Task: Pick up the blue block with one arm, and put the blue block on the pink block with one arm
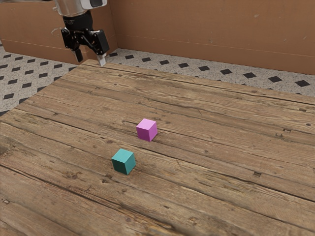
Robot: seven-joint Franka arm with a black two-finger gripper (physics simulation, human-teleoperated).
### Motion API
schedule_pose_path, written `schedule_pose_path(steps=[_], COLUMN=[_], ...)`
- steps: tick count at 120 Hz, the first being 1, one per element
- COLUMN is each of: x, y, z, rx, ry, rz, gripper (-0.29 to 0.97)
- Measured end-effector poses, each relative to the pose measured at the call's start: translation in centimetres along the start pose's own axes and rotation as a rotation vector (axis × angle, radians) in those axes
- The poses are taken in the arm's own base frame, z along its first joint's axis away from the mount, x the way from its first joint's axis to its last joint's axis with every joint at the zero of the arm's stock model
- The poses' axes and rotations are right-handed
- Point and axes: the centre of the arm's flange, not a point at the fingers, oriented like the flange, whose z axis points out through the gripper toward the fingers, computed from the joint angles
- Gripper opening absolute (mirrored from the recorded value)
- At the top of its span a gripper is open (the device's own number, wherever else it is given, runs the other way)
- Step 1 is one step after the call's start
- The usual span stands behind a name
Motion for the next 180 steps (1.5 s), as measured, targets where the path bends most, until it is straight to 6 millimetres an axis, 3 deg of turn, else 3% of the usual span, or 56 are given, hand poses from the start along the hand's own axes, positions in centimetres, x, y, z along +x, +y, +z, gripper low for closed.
schedule_pose_path(steps=[28, 31, 37, 42, 50, 58, 66, 76, 81, 89, 93, 104, 115, 143, 163, 180], x=[0.0, -0.3, -1.7, -2.7, -3.4, -2.7, -2.1, -1.9, -2.8, -8.8, -11.4, -13.7, -12.7, -7.3, -5.4, -2.0], y=[-0.4, -0.5, -0.3, 0.2, 1.7, 3.8, 4.5, 2.7, 1.9, 0.8, 0.6, 0.5, -1.3, -3.7, -3.9, 0.0], z=[0.0, -1.2, -7.0, -9.4, -10.6, -9.5, -7.7, -5.7, -3.9, 1.8, 5.8, 13.4, 19.0, 28.0, 31.5, 32.2], rx=[-0.02, -0.022, -0.012, -0.005, 0.011, 0.047, 0.06, 0.072, 0.075, 0.077, 0.08, 0.084, 0.078, 0.039, 0.039, 0.042], ry=[-0.002, 0.017, 0.121, 0.161, 0.173, 0.139, 0.089, 0.027, -0.016, -0.105, -0.142, -0.168, -0.165, -0.153, -0.113, -0.064], rz=[-0.003, -0.004, 0.003, 0.014, 0.043, 0.083, 0.096, 0.065, 0.053, 0.039, 0.038, 0.048, 0.017, -0.023, -0.017, 0.062], gripper=[0.68, 0.68, 0.68, 0.68, 0.68, 0.68, 0.68, 0.68, 0.68, 0.68, 0.68, 0.68, 0.68, 0.68, 0.68, 0.68])
